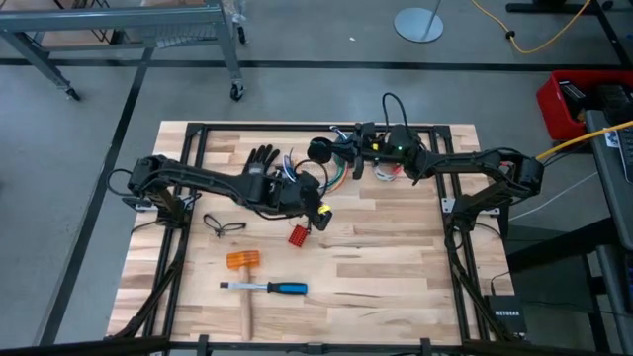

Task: Coil cords
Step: Coil the green wire into the black spool

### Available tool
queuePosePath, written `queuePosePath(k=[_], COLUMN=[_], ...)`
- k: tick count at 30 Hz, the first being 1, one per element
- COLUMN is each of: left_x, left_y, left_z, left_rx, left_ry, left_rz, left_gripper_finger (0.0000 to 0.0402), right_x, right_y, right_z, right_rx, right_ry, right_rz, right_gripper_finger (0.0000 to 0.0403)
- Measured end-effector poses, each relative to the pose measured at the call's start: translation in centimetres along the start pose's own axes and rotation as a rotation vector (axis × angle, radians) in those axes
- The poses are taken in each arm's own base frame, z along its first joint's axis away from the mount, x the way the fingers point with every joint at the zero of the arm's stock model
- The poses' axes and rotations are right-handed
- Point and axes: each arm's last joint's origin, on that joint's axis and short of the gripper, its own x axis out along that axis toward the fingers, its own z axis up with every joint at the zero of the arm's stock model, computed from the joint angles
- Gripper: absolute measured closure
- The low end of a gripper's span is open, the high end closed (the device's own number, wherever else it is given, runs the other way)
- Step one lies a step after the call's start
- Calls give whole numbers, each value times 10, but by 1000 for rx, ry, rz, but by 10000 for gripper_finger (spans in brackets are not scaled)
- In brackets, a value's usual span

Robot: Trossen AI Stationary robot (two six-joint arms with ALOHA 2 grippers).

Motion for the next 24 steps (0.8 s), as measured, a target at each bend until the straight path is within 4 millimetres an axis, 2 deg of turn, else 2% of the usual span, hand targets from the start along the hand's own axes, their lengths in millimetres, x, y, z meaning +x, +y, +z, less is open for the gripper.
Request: queuePosePath(k=[8, 18, 24], left_x=[-11, -11, -7], left_y=[5, 21, 30], left_z=[-23, -23, -13], left_rx=[52, 103, 77], left_ry=[-35, -1, -2], left_rz=[215, 355, 383], left_gripper_finger=[401, 401, 401], right_x=[-8, -15, -18], right_y=[-11, -2, -8], right_z=[7, -1, -19], right_rx=[83, 131, 191], right_ry=[74, 318, 446], right_rz=[196, 606, 570], right_gripper_finger=[402, 402, 402])
